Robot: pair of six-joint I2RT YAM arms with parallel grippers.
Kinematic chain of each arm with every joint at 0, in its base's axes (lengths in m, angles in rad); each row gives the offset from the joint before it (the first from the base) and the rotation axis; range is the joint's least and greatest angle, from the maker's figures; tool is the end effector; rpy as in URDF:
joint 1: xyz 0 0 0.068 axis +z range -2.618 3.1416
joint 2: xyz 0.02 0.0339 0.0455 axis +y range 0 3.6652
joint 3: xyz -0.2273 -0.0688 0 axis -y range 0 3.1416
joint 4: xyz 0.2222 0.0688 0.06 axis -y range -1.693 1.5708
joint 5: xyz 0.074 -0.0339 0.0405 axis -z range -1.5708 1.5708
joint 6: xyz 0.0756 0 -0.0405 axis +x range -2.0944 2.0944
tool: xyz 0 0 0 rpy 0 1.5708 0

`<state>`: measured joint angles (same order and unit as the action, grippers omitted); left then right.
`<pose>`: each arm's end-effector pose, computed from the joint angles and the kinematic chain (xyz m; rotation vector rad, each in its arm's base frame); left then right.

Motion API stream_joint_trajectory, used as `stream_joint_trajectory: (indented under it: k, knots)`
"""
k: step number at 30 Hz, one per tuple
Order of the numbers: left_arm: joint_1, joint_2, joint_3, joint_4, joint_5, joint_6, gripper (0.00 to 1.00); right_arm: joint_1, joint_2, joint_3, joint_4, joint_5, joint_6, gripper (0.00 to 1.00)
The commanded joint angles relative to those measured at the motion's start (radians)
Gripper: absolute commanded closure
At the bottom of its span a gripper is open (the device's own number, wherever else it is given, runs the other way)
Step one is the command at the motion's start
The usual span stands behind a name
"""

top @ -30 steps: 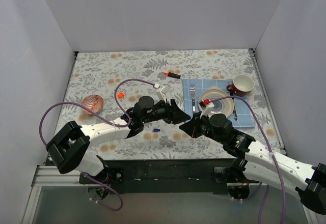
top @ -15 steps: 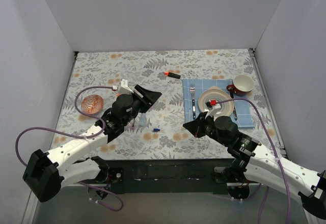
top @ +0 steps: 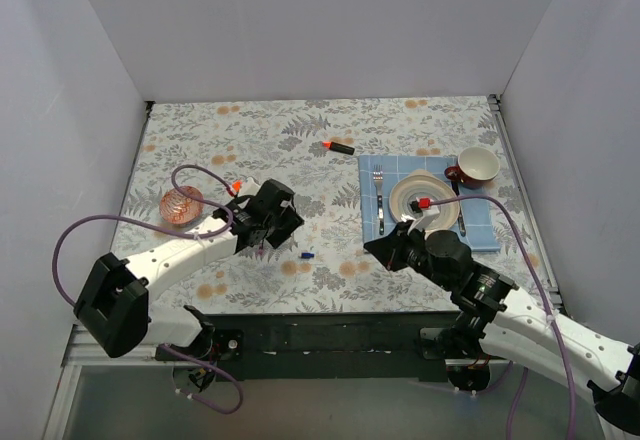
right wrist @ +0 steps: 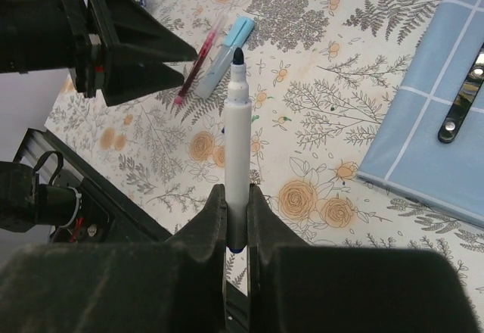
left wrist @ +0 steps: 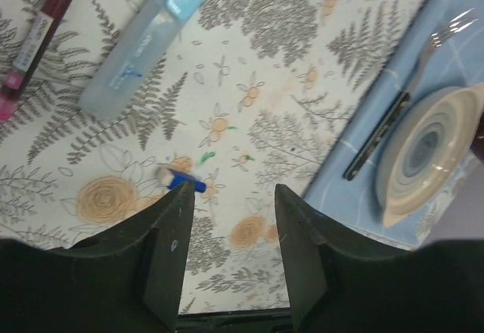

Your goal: Insert the pens into the pen caps

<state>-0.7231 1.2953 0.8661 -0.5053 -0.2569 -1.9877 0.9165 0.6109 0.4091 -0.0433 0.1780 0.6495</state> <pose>0.2171 -0.1660 0.1760 -1.6598 2.0745 -0.7807 0.1369 0.1565 0.2221 -0.1225 1.9129 0.9321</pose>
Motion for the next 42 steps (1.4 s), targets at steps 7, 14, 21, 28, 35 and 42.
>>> stream_joint_trajectory:
  k: [7,14,21,28,35,42]
  knots:
    - [-0.001,0.188,0.056,-0.15,0.122,-0.832,0.51,-0.001,-0.059,0.002,-0.036,0.064,-0.034,0.99]
    - [-0.002,0.284,0.103,-0.144,0.157,-0.826,0.51,-0.001,-0.08,0.005,-0.059,0.081,-0.05,0.99]
    - [-0.003,0.341,0.139,-0.182,0.179,-0.827,0.53,-0.001,-0.103,0.008,-0.078,0.1,-0.062,0.99]
    - [-0.006,0.363,0.157,-0.214,0.171,-0.829,0.55,-0.002,-0.12,0.008,-0.084,0.107,-0.068,0.99]
    - [-0.012,0.41,0.182,-0.208,0.191,-0.813,0.59,-0.001,-0.126,0.01,-0.092,0.107,-0.071,0.99]
    - [-0.013,0.426,0.189,-0.202,0.186,-0.804,0.67,-0.001,-0.151,0.01,-0.109,0.117,-0.074,0.99]
